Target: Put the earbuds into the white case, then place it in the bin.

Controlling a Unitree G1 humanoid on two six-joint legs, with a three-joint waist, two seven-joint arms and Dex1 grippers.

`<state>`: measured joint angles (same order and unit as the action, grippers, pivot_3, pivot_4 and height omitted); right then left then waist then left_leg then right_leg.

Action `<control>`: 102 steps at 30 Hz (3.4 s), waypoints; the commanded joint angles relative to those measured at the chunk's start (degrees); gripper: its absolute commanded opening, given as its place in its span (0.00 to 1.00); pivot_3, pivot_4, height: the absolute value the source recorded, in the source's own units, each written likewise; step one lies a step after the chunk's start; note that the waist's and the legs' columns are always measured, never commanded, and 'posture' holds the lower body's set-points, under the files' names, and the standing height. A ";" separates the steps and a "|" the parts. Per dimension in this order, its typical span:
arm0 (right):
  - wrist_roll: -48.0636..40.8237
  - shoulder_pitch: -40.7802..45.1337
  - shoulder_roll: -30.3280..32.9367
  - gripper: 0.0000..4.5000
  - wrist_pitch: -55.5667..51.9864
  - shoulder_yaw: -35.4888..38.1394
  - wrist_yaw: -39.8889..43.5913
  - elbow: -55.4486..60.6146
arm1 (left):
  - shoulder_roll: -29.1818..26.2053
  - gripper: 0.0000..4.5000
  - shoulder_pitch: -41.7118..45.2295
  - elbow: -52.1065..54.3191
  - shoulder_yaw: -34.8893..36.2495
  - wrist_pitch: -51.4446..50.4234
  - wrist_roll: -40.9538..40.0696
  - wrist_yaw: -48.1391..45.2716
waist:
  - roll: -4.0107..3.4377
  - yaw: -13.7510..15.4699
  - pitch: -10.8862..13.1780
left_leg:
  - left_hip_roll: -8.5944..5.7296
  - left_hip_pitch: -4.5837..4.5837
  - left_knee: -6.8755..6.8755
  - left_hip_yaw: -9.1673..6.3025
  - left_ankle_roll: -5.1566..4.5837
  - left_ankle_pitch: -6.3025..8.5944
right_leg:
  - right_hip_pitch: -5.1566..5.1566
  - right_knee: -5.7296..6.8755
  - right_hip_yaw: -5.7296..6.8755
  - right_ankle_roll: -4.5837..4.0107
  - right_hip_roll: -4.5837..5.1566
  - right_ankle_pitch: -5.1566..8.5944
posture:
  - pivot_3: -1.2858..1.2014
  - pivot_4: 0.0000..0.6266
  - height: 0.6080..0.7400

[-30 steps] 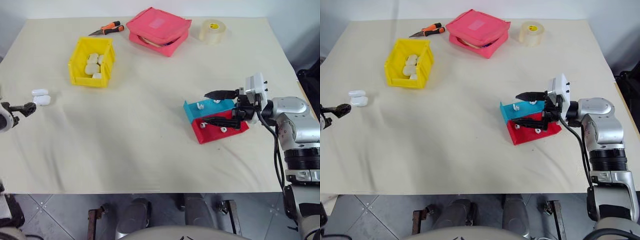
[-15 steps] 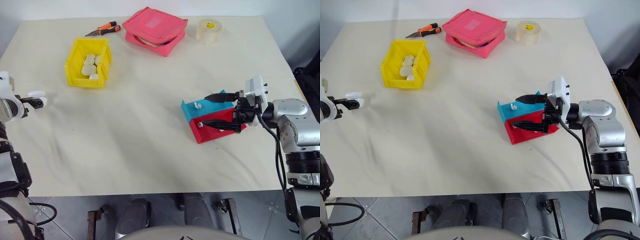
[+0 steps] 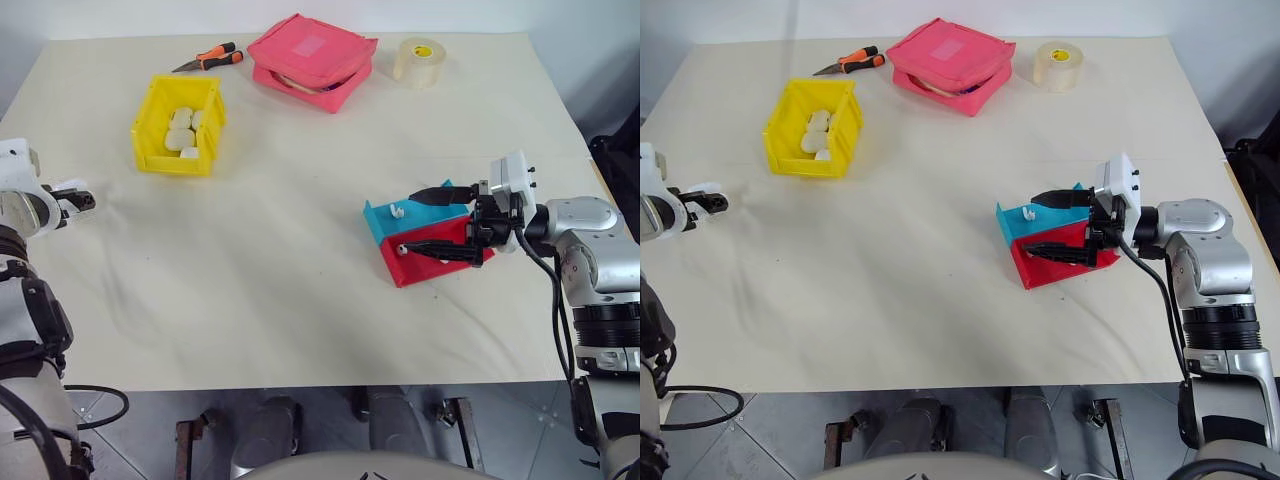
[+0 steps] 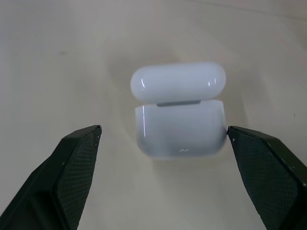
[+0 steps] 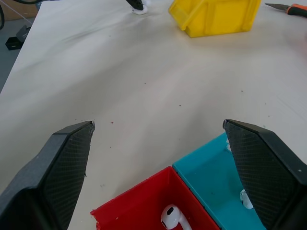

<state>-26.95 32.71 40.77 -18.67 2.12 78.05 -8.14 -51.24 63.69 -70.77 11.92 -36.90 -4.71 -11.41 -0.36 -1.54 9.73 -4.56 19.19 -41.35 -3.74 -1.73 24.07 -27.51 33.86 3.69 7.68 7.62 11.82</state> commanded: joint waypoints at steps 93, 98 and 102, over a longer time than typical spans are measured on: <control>-0.93 -3.20 4.82 1.00 -3.32 3.16 -4.80 6.26 | -7.89 1.00 -16.52 68.35 -33.66 -35.87 -8.73 -38.34 | -0.01 0.16 0.00 | 0.17 0.01 -0.09 -0.03 -0.01 0.01 | 0.01 0.01 -0.15 -0.03 0.00 -0.01 | 0.52 0.24 1.00; -1.17 -4.02 5.41 1.00 -3.87 3.63 -5.21 7.14 | -6.59 1.00 -15.06 66.68 -35.85 -38.86 -7.23 -36.92 | -0.01 0.25 0.00 | 0.18 0.01 -0.09 -0.03 -0.01 0.01 | 0.01 0.01 -0.15 -0.02 0.00 -0.01 | 0.52 0.24 1.00; -1.28 -4.44 5.58 1.00 -4.14 3.74 -5.53 7.57 | -5.25 1.00 -14.06 65.76 -36.09 -42.76 -7.07 -35.20 | -0.01 0.39 -0.01 | 0.17 0.01 -0.10 -0.03 -0.01 0.01 | 0.02 0.02 -0.16 -0.02 0.01 -0.01 | 0.52 0.24 1.00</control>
<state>-27.00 28.39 45.01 -22.65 3.19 72.79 -2.41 -56.60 49.27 -3.75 -23.58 -77.64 -12.88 -47.61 -0.37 -1.15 9.72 -4.40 19.19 -41.46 -3.77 -1.73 24.08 -27.49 33.88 3.52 7.65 7.63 11.82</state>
